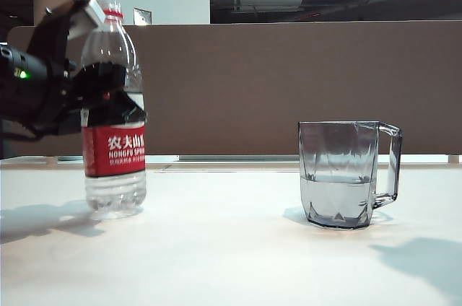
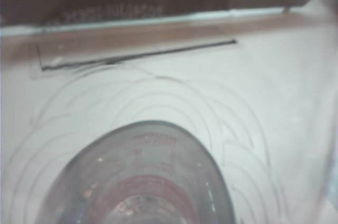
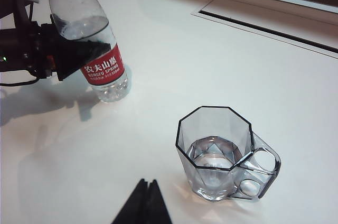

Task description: Pick up the mineral water bottle with the left hand on the table and pour water into the mug until it's half full.

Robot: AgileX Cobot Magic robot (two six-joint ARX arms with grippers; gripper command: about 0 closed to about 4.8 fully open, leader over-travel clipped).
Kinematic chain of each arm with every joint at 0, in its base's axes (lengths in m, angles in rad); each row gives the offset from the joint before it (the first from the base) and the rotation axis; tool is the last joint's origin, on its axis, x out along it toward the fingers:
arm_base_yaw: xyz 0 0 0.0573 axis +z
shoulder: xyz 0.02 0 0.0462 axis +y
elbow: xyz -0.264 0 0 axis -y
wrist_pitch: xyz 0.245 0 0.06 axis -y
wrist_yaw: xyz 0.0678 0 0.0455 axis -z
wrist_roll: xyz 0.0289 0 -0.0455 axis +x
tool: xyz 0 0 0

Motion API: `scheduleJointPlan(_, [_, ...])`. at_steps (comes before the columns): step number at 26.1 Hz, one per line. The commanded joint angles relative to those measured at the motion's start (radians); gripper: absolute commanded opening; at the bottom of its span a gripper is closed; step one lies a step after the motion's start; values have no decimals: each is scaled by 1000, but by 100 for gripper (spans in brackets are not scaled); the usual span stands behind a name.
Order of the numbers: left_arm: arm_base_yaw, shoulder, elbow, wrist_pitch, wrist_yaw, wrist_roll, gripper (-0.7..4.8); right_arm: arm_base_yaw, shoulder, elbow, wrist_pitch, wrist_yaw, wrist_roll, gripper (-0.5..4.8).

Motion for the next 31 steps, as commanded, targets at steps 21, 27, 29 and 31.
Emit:
scheduleJointPlan(21, [-3, -186, 6, -303, 5, -3, 479, -1, 0, 6, 17, -4, 0, -8])
scheduleJointPlan(27, [-3, -388, 6, -563, 5, -36, 479, -1, 0, 6, 18, -4, 0, -8])
scheduleJointPlan(29, [-3, -462, 6, -657, 5, -56, 476, -1, 0, 6, 18, -4, 0, -8])
scheduleJointPlan(31, [-3, -531, 6, -736, 5, -56, 277, -1, 0, 6, 18, -3, -1, -8])
